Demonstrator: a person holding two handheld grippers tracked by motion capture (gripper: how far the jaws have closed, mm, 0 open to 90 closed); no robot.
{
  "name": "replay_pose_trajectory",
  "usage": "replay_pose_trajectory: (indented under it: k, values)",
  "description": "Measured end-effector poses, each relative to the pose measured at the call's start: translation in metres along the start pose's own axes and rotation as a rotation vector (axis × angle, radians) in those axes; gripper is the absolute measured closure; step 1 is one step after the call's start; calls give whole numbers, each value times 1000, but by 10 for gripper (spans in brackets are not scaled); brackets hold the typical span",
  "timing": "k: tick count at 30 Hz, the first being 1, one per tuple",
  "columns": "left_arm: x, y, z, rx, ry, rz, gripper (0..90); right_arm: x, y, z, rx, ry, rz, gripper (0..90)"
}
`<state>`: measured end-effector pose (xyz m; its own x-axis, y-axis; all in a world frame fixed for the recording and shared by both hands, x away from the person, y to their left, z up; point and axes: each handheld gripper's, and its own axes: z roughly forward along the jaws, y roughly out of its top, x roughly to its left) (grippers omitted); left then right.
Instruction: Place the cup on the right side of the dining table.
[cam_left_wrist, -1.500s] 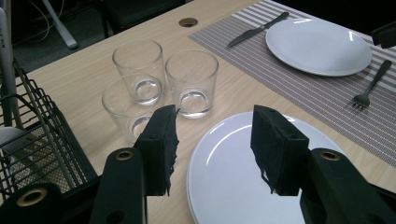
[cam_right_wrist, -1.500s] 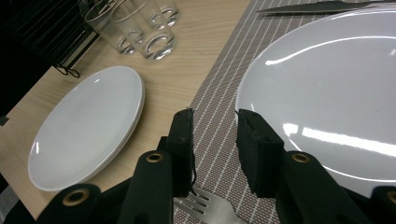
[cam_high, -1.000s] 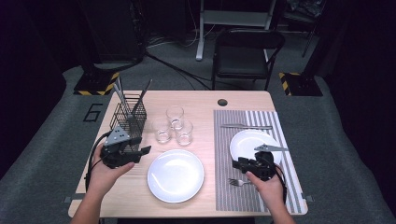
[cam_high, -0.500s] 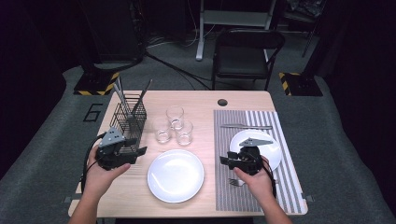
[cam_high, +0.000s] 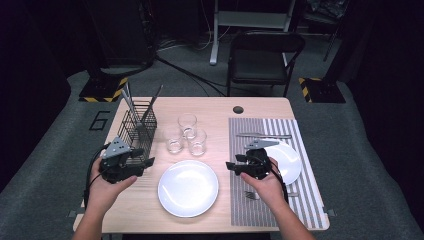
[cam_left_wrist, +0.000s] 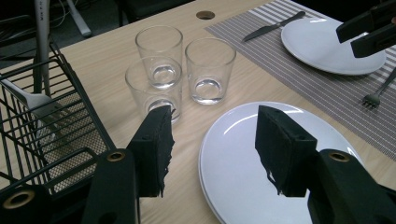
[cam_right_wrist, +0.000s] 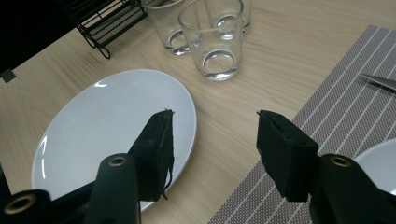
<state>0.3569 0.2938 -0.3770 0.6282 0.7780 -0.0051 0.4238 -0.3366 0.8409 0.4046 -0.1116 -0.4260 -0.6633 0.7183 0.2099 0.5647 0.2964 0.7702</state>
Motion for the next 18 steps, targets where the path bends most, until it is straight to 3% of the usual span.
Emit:
replay_pose_trajectory:
  k: [18]
  values:
    - [2,-1,-4,-7,6,-7,461,18,26,31,28,20,-101,369]
